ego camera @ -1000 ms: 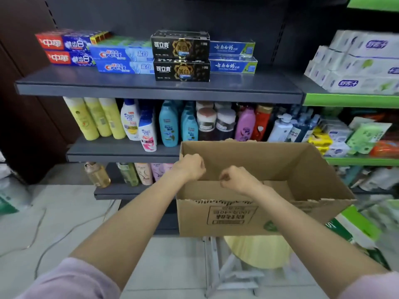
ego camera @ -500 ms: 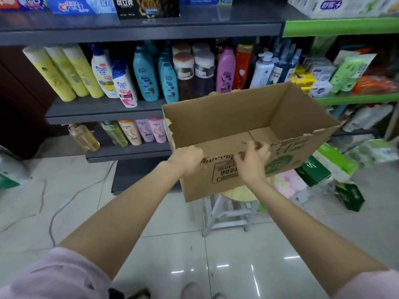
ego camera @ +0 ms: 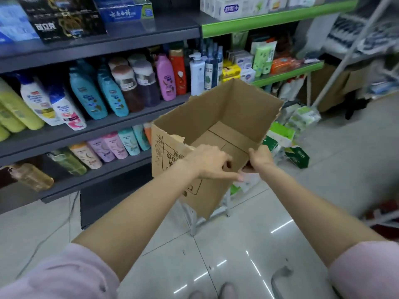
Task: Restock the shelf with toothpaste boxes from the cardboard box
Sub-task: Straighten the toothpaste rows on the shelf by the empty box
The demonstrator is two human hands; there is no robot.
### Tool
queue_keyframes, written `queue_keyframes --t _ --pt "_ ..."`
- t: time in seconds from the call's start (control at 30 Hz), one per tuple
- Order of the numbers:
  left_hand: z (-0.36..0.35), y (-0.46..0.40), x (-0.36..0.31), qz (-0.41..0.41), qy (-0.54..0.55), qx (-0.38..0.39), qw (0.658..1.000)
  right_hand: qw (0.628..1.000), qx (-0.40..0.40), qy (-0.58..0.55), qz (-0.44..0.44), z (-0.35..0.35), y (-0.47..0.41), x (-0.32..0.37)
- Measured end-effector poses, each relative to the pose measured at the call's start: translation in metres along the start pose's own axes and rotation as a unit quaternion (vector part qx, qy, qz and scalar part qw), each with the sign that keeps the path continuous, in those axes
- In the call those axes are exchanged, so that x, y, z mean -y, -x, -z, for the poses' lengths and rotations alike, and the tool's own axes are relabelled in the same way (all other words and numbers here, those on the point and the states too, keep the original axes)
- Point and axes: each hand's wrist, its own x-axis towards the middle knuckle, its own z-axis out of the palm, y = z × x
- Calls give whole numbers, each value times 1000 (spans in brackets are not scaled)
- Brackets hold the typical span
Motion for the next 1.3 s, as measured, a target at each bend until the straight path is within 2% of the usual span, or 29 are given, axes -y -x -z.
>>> queue_keyframes --t 0.07,0.2,0.3,0.37,0.47,0.57,0.7,0.87,1.0,1.07,1.17,1.3 --pt "8 -7 -15 -53 -97 13 994 1000 -16 -20 -12 23 -4 -19" --pt "12 -30 -53 -111 -172 52 977 997 -43 -35 -45 63 -7 -65" --pt "3 -53 -101 -160 -182 45 969 993 -80 81 -5 94 2 -105" --pt "-7 -76 -143 -202 -177 32 963 987 -114 103 38 117 21 -134" --pt "-24 -105 -197 -222 -148 29 963 990 -55 106 76 142 49 -174" --pt "-54 -126 -244 -229 -122 54 964 993 -31 109 41 169 68 -222" --pt "-108 -143 -289 -246 -93 93 960 985 24 172 21 179 79 -292" --pt "-178 -160 -311 -254 -93 212 939 990 12 103 -97 156 94 -382" --pt "-238 -162 -339 -308 -101 247 913 977 -38 91 -190 124 108 -454" --pt "-271 -153 -366 -350 -84 257 897 951 -94 54 -288 109 117 -488" --pt "-320 -133 -408 -433 -78 263 859 884 -180 -81 -423 89 136 -533" --pt "-378 -90 -460 -513 -59 282 809 784 -303 -239 -486 52 176 -584"
